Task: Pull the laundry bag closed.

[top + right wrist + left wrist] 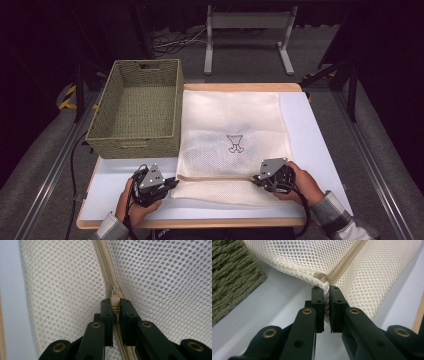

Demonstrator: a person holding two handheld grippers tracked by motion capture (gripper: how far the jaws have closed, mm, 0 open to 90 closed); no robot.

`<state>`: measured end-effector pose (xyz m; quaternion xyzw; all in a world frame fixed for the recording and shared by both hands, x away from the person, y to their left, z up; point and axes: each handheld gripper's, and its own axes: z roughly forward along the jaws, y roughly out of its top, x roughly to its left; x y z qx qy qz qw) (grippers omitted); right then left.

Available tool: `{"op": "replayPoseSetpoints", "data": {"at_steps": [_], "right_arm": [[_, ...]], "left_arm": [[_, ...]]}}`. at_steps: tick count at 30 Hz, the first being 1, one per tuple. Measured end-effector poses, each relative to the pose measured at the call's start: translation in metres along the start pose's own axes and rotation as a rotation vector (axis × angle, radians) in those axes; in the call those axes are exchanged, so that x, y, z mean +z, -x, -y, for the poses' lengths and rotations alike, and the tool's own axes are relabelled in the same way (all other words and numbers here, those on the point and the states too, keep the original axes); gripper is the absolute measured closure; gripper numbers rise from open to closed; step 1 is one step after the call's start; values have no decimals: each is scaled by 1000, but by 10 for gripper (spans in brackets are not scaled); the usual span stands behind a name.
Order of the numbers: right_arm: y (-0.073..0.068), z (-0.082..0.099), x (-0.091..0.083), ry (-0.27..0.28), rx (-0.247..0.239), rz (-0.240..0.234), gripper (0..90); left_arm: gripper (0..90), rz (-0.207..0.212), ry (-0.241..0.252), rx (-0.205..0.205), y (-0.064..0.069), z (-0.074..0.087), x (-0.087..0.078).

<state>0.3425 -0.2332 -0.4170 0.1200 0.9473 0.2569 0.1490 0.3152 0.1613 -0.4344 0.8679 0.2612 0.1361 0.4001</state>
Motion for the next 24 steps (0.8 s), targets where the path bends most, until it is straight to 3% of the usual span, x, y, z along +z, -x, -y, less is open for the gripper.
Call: {"op": "replayPoseSetpoints", "data": {"at_steps": [17, 24], "right_arm": [[5, 29, -17, -4, 66, 17, 820], [4, 31, -19, -17, 63, 31, 821]], "left_arm": [[846, 7, -16, 11, -1, 0, 2], [846, 11, -24, 18, -2, -1, 2]]}}
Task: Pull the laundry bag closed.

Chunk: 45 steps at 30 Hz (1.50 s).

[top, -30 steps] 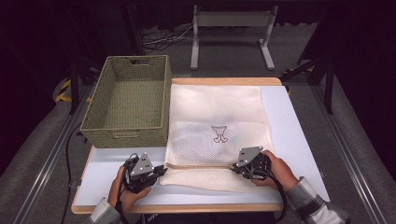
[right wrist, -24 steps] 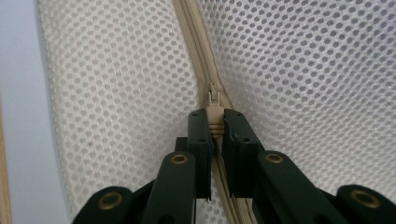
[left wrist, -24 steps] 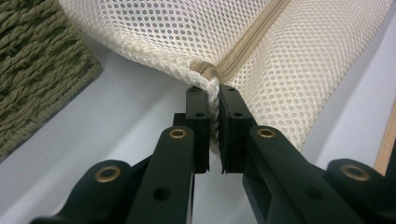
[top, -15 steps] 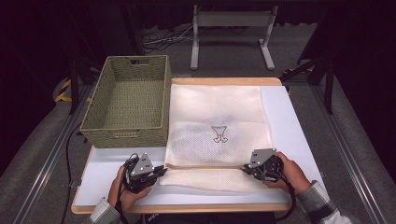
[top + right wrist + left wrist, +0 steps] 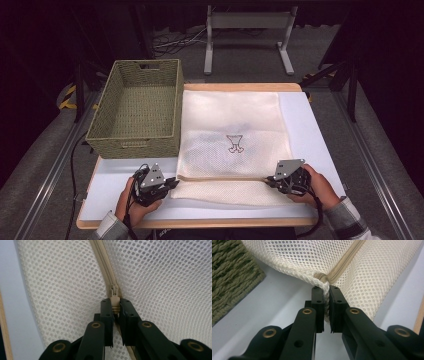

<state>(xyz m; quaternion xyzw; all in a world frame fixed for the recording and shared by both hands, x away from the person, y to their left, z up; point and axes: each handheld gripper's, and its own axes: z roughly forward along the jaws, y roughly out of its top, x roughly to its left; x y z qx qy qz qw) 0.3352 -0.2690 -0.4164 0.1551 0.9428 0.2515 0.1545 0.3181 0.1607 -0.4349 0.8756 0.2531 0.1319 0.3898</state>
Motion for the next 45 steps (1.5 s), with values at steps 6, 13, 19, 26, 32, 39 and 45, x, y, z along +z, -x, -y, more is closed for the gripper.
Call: {"op": "replayPoseSetpoints", "data": {"at_steps": [6, 13, 19, 26, 32, 39, 45], "right_arm": [[2, 6, -3, -8, 18, 4, 820], [3, 12, -8, -16, 24, 10, 821], [3, 16, -12, -26, 38, 34, 821], [5, 23, -17, -28, 63, 40, 820], [6, 29, -21, -36, 80, 55, 820], [6, 35, -26, -44, 85, 68, 821], [5, 37, -29, -41, 83, 65, 821]], "left_arm": [[847, 10, -3, 2, -2, 1, 0], [848, 6, -4, 2, -3, 1, -1], [848, 12, -2, 1, -4, 2, -2], [848, 16, -3, 4, -5, 3, -2], [848, 25, -8, 1, -6, 4, -1], [849, 31, -9, 1, -7, 5, 0], [850, 33, -3, -2, -7, 4, -1]]}}
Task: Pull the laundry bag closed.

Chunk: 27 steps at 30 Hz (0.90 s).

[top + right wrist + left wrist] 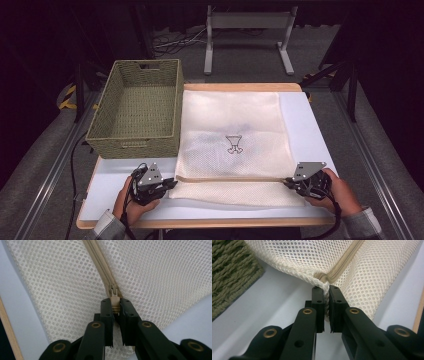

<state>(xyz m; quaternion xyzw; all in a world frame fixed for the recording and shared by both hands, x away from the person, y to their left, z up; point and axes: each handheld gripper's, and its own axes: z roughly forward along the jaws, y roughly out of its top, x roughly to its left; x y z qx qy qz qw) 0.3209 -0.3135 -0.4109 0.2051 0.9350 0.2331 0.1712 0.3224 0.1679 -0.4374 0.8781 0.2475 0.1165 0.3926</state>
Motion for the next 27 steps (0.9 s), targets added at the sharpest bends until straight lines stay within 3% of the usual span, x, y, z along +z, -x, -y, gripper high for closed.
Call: {"op": "replayPoseSetpoints", "data": {"at_steps": [10, 11, 12, 14, 18, 27], "right_arm": [[0, -1, -3, -1, -11, -3, 822], [0, -1, -3, -19, -21, 22, 822], [2, 1, -3, -71, -37, 62, 822], [6, 8, -6, -29, 7, 36, 822], [8, 18, -10, -19, 28, 29, 822], [9, 19, -10, -22, 32, 42, 821]], "left_arm": [[857, -7, -10, -8, 0, -1, 0], [857, -23, -16, -11, -1, 0, -1], [857, -17, -8, -29, -4, 1, -2], [857, 1, 4, -48, -5, 2, -3], [856, 5, -11, -24, -2, 2, -1], [854, 12, -2, -18, -1, 3, -2]]}}
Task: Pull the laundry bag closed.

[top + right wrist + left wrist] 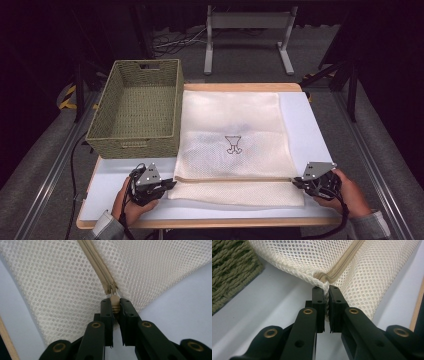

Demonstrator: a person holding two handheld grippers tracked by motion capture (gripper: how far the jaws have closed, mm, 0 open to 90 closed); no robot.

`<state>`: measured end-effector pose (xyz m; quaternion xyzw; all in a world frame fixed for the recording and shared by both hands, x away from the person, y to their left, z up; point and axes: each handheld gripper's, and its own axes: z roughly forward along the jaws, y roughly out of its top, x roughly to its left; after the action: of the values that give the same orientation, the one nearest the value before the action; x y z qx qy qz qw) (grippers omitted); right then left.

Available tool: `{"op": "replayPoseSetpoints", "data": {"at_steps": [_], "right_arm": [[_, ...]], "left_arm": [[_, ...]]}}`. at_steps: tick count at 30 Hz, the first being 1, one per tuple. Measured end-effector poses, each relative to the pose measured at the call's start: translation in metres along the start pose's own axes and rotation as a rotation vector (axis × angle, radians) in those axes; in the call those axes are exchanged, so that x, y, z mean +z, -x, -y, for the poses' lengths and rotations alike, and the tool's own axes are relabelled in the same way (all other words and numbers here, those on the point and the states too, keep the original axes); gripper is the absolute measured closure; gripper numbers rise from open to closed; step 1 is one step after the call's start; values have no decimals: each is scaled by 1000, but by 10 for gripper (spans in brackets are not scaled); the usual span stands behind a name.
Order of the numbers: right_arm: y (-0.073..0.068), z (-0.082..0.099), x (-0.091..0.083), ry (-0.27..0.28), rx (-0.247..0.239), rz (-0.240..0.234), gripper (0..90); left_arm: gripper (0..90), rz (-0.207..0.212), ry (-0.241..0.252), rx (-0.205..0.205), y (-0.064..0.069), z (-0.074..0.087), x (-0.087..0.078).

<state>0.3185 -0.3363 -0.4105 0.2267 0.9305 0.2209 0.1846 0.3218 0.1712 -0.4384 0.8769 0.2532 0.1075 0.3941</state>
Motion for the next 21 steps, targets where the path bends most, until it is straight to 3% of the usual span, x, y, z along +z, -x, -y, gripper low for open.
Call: {"op": "replayPoseSetpoints", "data": {"at_steps": [11, 21], "right_arm": [[1, 2, -1, 6, 29, 23, 819], [2, 3, -2, 33, 59, 11, 810]], "left_arm": [[837, 17, -3, 21, 5, 1, 2], [779, 15, 5, 40, 7, 2, 2]]}}
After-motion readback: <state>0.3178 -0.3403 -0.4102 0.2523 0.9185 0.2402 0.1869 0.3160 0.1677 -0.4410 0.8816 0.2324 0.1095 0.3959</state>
